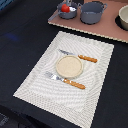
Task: Place the pan onto the stove and place the fish and sausage into the pan.
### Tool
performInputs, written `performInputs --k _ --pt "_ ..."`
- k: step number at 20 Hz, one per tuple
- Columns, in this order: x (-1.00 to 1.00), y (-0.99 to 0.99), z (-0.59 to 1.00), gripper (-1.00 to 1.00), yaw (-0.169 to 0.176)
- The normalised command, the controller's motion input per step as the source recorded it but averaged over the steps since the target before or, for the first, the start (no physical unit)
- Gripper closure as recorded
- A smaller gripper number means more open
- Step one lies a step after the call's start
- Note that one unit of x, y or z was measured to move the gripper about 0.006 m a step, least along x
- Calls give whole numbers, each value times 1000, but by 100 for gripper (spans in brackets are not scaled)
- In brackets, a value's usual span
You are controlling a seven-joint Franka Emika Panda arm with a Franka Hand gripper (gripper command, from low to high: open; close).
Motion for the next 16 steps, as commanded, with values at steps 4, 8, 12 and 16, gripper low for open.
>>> performInputs --k 4,8,12,16 --pt "130 -619 386 -100 -119" --pt "28 -633 176 -100 -121" --pt "0 -776 29 -100 -80" --pt "0 -120 33 -100 0"
